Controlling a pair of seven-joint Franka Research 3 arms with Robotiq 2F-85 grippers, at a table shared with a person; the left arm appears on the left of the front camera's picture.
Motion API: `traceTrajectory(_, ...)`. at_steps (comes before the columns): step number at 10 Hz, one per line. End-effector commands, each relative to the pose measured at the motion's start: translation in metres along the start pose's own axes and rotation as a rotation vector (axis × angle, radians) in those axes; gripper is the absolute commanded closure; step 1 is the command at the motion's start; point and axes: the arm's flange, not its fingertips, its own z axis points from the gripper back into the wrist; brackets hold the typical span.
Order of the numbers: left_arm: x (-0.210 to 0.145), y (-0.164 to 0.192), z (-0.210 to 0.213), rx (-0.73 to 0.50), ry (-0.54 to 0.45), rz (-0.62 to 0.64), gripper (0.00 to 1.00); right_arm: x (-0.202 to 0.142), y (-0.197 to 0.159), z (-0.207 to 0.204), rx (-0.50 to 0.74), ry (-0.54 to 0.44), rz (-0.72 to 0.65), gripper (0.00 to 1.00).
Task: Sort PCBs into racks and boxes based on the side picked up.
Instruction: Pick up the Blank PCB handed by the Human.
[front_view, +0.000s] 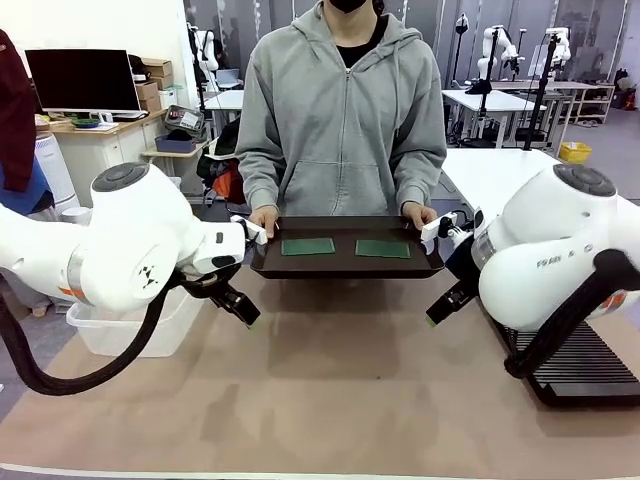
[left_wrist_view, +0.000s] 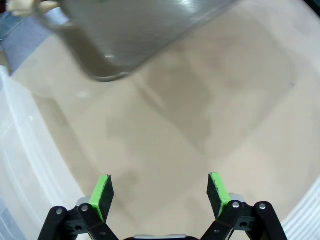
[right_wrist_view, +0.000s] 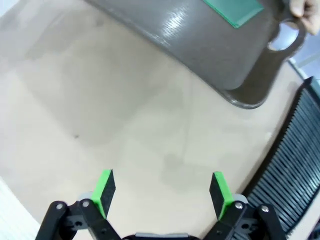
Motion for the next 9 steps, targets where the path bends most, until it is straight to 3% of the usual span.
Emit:
traceTrajectory(1, -0.006, 0.015, 0.040, -0.143, 0.027, -0.112, 0.00, -0.006, 0.005, 0.025, 0.093, 0.020, 0.020, 0.00)
traceTrajectory(3, 0.004, 0.022, 0.058, -0.229, 0.011, -0.211, 0.00, 0.006, -0.013, 0.048, 0.202, 0.064, 0.143, 0.00)
traceTrajectory(4, -0.006, 0.018, 0.083, -0.303, 0.012, -0.299, 0.00, 0.004, 0.003, 0.073, 0.251, 0.082, 0.177, 0.00)
traceTrajectory(6, -0.002, 0.034, 0.117, -0.320, -0.136, -0.406, 0.00, 0.012, -0.015, 0.123, 0.289, 0.049, 0.290, 0.00)
traceTrajectory(9, -0.002, 0.068, 0.161, -0.282, -0.140, -0.404, 0.00, 0.004, -0.046, 0.180, 0.299, 0.004, 0.261, 0.00)
